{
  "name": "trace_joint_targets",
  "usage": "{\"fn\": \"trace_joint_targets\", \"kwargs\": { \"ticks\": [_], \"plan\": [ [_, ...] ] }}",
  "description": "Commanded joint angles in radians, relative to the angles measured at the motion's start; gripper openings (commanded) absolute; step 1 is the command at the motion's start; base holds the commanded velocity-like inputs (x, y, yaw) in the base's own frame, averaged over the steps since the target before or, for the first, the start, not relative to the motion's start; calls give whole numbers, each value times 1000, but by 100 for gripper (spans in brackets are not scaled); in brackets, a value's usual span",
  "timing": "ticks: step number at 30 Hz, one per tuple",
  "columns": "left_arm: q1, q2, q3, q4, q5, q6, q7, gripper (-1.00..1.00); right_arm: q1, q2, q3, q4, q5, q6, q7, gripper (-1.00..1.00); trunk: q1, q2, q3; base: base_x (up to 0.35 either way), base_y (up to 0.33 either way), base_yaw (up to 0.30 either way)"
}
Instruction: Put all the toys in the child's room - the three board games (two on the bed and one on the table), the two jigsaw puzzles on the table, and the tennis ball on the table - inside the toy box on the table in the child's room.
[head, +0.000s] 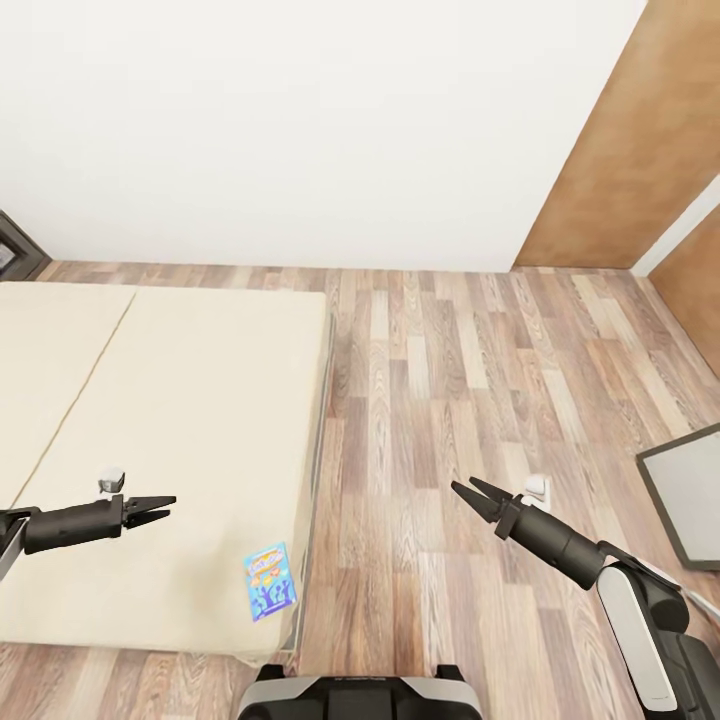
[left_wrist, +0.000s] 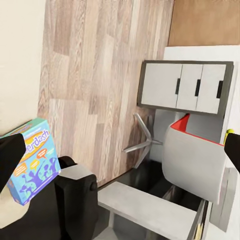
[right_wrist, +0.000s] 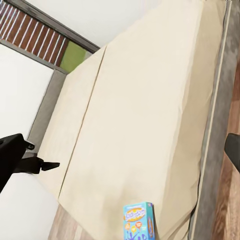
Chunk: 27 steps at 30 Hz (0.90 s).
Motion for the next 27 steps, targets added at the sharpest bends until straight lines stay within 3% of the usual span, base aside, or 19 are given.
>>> {"fn": "trace_joint_targets", "kwargs": {
  "ticks": [1, 27],
  "plan": [
    [-1, -1, 6, 0, -11, 11, -7, 100, 0, 0, -1, 0, -5, 7, -1, 100, 1, -1, 0, 0, 0, 60],
    [-1, -12, 6, 0, -11, 10, -5, 100, 0, 1, 0, 1, -3, 2, -1, 100, 1, -1, 44, 0, 0, 55]
  ]
}}
